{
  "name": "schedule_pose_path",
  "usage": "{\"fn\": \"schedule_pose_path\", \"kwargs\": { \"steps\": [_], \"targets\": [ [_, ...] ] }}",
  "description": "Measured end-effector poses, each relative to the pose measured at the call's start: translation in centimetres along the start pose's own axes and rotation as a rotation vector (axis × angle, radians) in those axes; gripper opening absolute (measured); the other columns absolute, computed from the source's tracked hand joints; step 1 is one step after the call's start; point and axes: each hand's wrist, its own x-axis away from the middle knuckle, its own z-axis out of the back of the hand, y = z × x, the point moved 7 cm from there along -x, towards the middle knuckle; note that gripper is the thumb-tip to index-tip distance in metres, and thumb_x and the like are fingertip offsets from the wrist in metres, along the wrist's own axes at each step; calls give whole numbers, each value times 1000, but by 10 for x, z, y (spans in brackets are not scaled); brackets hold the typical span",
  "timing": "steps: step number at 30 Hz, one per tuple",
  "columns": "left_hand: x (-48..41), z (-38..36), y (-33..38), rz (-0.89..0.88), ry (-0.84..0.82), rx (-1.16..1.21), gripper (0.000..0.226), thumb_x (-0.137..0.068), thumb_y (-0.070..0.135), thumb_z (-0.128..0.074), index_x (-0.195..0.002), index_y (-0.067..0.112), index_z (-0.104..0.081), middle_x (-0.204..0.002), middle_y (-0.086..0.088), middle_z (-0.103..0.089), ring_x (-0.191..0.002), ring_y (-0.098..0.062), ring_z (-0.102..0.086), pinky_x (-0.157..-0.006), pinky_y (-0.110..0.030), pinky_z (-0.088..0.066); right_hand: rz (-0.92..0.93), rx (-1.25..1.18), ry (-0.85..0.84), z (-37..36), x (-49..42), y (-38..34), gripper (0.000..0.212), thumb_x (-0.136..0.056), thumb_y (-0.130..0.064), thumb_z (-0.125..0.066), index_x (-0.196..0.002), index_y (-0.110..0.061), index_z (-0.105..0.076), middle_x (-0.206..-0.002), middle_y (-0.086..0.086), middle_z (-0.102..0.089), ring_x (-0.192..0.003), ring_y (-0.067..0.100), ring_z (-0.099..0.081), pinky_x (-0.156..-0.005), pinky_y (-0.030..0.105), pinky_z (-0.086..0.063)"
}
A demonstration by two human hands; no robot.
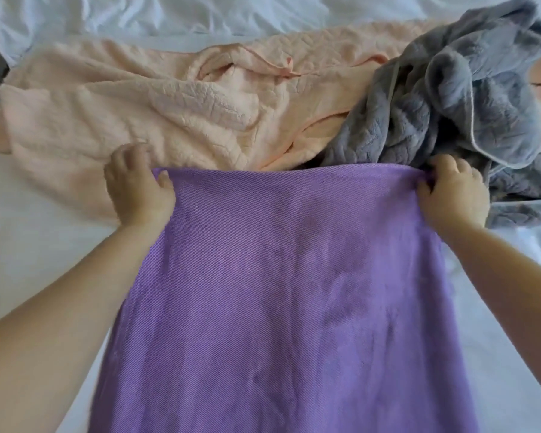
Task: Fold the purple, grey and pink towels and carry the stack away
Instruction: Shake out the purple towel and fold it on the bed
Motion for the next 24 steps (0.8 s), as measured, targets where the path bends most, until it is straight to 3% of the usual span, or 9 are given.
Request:
{"fn": "schedule_pose_path", "kwargs": {
  "steps": [3,6,8,10,13,16,18,22,24],
  "targets": [
    [78,10,70,-393,-4,98,37,-92,22,-52,-126,8,-55,-139,-17,-48,-125,-33,-44,-103,-43,-34,190,-241,212,22,67,-43,52,-86,-20,-59,-136,-10,-46,-138,18,-47,-123,41,-44,-102,45,-31],
    [182,-19,103,-674,-314,-3,46,-98,38,-40,-142,24,-44,-155,-3,-31,-140,-26,-34,-113,-49,-23,460,-276,16,-8,169,-95,56,-92,-35,-48,-145,-20,-35,-151,3,-35,-140,27,-30,-113,37,-21],
    [210,-39,80,-640,-443,-181,52,-97,47,-32,-146,32,-32,-157,3,-24,-144,-23,-27,-116,-52,-15,505,-148,-190,-42,210,-93,58,-94,-49,-35,-148,-27,-28,-155,-7,-22,-144,20,-22,-116,36,-13],
    [202,-48,44,-523,-488,-312,57,-94,51,-29,-148,33,-26,-157,4,-23,-144,-22,-26,-116,-52,-13,432,4,-267,-64,210,-59,62,-92,-56,-27,-148,-28,-27,-155,-10,-20,-144,20,-24,-116,37,-11],
    [175,-45,0,-380,-469,-427,61,-91,52,-25,-147,28,-30,-155,2,-29,-143,-24,-29,-114,-54,-15,265,114,-221,-65,185,1,65,-92,-55,-24,-149,-24,-26,-155,-5,-26,-144,22,-24,-116,40,-15],
    [163,-22,-29,-203,-422,-444,64,-92,53,-19,-149,24,-28,-157,-5,-25,-144,-30,-23,-115,-54,-14,64,121,-197,-52,180,32,62,-97,-49,-26,-151,-20,-18,-159,-5,-13,-147,20,-8,-119,43,-9],
    [178,-10,-15,-202,-368,-403,63,-95,52,-18,-150,22,-24,-158,-7,-21,-146,-31,-16,-116,-53,-9,-2,56,-156,-41,196,14,63,-96,-46,-24,-151,-17,-17,-159,-3,-8,-147,21,-3,-120,43,-5],
    [282,-3,41,-570,-484,-280,57,-98,51,-21,-149,28,-27,-158,3,-22,-145,-24,-22,-117,-51,-14,352,-123,-277,-55,298,-81,62,-95,-50,-24,-150,-24,-20,-157,-10,-10,-147,15,-3,-119,35,-5],
    [294,1,13,-514,-523,-313,57,-96,50,-23,-147,27,-33,-155,4,-28,-143,-22,-30,-116,-50,-18,430,-26,-318,-64,328,-70,61,-95,-54,-25,-150,-27,-22,-156,-13,-14,-146,15,-12,-118,35,-9]
  ]
}}
